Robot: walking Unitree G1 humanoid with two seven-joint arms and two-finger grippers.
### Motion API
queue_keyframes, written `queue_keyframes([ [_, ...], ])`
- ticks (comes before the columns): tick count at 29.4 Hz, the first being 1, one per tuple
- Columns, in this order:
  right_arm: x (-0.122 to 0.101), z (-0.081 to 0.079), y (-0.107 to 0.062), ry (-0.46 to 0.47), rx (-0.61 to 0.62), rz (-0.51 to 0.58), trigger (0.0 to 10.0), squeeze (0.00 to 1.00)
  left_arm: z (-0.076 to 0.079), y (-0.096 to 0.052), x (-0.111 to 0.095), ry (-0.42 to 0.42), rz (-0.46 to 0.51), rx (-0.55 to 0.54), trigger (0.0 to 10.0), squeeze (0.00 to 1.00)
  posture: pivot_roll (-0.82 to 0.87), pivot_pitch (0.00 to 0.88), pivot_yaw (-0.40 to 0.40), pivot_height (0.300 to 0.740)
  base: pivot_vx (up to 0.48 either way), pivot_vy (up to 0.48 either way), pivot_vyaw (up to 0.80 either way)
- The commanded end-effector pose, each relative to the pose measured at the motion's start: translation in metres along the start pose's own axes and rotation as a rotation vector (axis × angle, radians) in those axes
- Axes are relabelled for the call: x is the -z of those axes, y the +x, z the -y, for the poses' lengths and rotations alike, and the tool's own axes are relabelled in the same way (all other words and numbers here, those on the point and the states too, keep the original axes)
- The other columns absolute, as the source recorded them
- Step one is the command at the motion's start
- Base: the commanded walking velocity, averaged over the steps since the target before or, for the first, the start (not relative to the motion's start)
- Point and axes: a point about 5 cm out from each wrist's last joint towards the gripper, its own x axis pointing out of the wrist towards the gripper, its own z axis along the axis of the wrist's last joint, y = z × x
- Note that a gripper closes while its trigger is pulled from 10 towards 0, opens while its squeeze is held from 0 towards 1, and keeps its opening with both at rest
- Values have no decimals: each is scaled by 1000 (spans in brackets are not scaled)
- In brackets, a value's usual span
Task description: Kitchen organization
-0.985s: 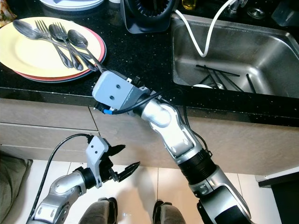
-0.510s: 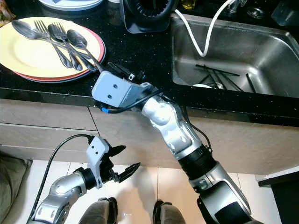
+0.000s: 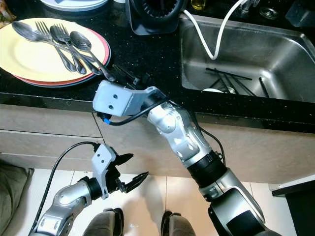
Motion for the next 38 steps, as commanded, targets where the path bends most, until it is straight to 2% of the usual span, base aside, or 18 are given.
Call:
queue_keyframes([
  [1, 0, -3, 0, -23, -13, 6, 4157, 0, 3, -3, 6, -7, -21, 17, 10000, 0, 146, 193, -72, 740, 0, 0, 0],
  [2, 0, -3, 0, -30, -11, 7, 39, 0, 4, -2, 5, -7, -19, 19, 10000, 0, 145, 194, -72, 740, 0, 0, 0],
  [21, 3, -3, -1, -27, 9, -5, 0, 0, 6, -3, 6, -9, -22, 22, 10000, 0, 146, 200, -68, 740, 0, 0, 0],
  [23, 5, 0, -1, 71, 60, -5, 0, 0, 6, -3, 6, -10, -22, 22, 10000, 0, 146, 200, -68, 740, 0, 0, 0],
  [24, 5, 0, -1, 71, 60, -5, 0, 0, 6, -3, 6, -10, -22, 22, 10000, 0, 146, 200, -68, 740, 0, 0, 0],
  [25, 4, 4, -1, 136, 94, 0, 0, 0, 6, -3, 6, -9, -22, 22, 10000, 0, 146, 200, -68, 740, 0, 0, 0],
  [27, 3, 15, -2, 362, 177, 48, 0, 0, 5, -3, 5, -9, -18, 21, 10000, 0, 145, 202, -69, 740, 0, 0, 0],
  [28, 3, 15, -2, 362, 177, 48, 0, 0, 5, -3, 5, -9, -18, 21, 10000, 0, 145, 202, -69, 740, 0, 0, 0],
  [31, 1, 26, -6, 547, 227, 118, 0, 0, 5, -3, 4, -8, -14, 22, 10000, 0, 145, 202, -68, 740, 0, 0, 0],
  [34, -2, 33, -9, 666, 238, 180, 0, 0, 6, -2, 4, -7, -13, 24, 10000, 0, 143, 201, -66, 740, 0, 0, 0],
  [36, -3, 35, -10, 685, 240, 192, 0, 0, 6, -2, 4, -6, -13, 24, 10000, 0, 143, 201, -66, 740, 0, 0, 0],
  [38, -2, 41, -13, 751, 263, 220, 0, 0, 6, -1, 3, -7, -10, 25, 10000, 0, 139, 202, -70, 740, 0, 0, 0],
])
